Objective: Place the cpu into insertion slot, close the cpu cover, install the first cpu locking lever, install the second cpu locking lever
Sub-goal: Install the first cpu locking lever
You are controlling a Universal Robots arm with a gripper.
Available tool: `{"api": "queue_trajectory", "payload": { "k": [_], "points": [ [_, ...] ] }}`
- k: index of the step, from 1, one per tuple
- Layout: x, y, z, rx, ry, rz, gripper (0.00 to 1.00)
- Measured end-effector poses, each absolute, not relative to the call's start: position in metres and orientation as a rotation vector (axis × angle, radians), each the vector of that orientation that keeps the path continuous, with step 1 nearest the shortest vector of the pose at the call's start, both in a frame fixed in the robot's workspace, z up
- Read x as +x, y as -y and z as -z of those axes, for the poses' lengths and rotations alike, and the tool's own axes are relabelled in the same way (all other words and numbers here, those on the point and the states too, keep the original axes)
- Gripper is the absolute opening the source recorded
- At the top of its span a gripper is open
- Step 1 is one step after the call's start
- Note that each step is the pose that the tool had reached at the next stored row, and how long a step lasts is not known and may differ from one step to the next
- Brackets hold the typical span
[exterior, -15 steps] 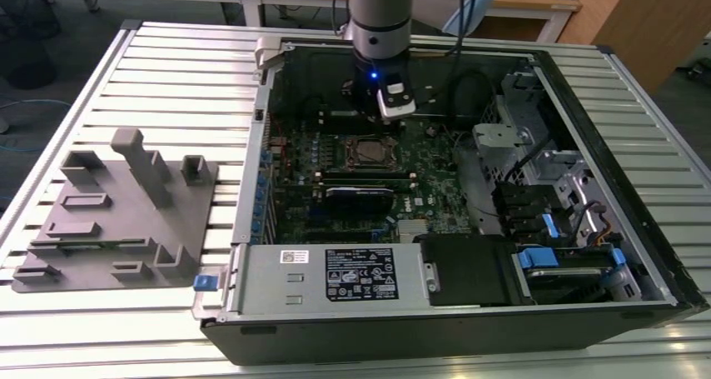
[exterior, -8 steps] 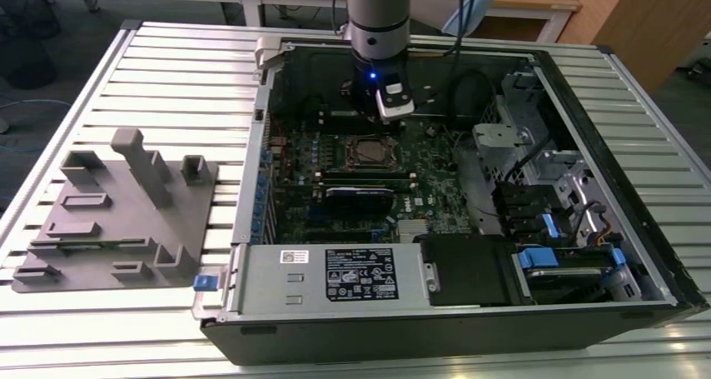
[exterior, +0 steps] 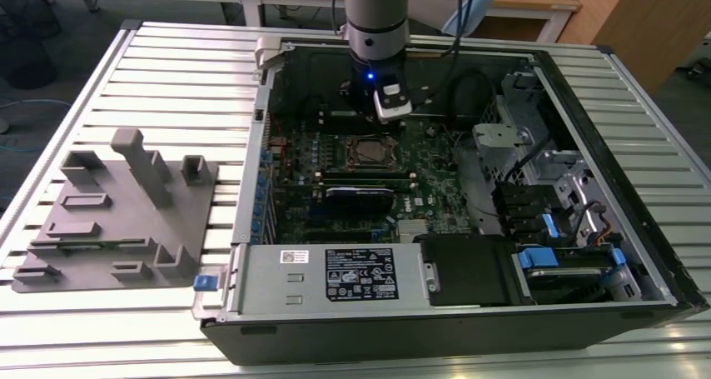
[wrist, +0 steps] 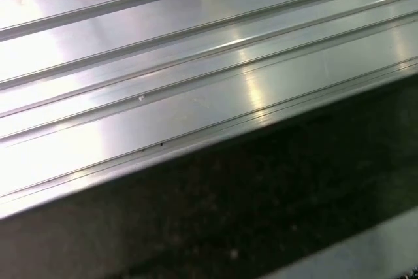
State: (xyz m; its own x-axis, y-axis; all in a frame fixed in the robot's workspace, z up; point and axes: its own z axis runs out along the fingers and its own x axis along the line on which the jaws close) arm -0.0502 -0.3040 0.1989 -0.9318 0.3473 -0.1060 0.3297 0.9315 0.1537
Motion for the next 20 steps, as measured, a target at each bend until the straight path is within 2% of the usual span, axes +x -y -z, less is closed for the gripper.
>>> {"api": "queue_trajectory", "payload": {
  "k": [20],
  "points": [
    [-0.0505,0.3041,-0.1943,0.516,-2.941,-0.197,0.10]
  ]
}}
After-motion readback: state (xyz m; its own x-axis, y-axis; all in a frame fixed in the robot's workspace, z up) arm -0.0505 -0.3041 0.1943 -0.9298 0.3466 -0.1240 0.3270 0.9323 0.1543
